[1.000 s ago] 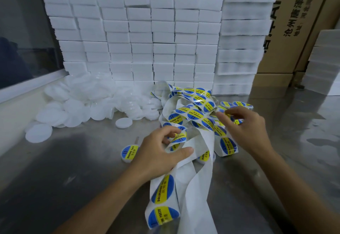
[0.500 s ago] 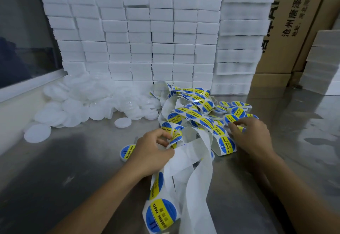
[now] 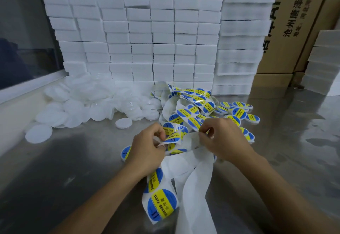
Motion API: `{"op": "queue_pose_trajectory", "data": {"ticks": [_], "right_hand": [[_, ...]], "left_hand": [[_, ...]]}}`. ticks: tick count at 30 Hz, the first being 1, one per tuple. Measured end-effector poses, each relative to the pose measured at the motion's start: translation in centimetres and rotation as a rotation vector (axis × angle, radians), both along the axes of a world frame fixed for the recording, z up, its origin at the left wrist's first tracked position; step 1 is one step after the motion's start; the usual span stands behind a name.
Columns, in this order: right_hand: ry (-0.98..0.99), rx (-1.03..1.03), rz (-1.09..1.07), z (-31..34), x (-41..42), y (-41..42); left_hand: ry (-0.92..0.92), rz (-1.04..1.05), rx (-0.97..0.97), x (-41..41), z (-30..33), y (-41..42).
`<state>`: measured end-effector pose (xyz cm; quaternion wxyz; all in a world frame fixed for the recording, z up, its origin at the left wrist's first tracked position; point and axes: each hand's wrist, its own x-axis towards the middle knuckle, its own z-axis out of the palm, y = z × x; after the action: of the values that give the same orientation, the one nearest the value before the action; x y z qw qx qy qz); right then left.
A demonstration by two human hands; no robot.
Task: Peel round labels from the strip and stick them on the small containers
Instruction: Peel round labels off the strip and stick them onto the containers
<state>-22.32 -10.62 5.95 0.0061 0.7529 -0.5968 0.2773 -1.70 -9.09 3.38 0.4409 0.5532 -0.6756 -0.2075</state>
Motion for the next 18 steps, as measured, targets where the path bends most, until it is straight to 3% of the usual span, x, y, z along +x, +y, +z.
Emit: {"op": "queue_pose_trajectory", "data": {"ticks": [6,10,18], "right_hand": [[-0.275,-0.263,-0.065,0.4,0.6,0.3],[-0.385,-0.371,-0.037,0.5,1.9,1.0],[-0.643,-0.358,0.131,0.5,3.1,1.6]], "left_hand": [[-0.158,-0.125,-0.358,-0.6,1.4,1.4],[-0.368,-0.242,-0.528,-1.0,2.0,2.4],[-0.574,-0.207,-0.496,-1.0,1.6,2.4]]}}
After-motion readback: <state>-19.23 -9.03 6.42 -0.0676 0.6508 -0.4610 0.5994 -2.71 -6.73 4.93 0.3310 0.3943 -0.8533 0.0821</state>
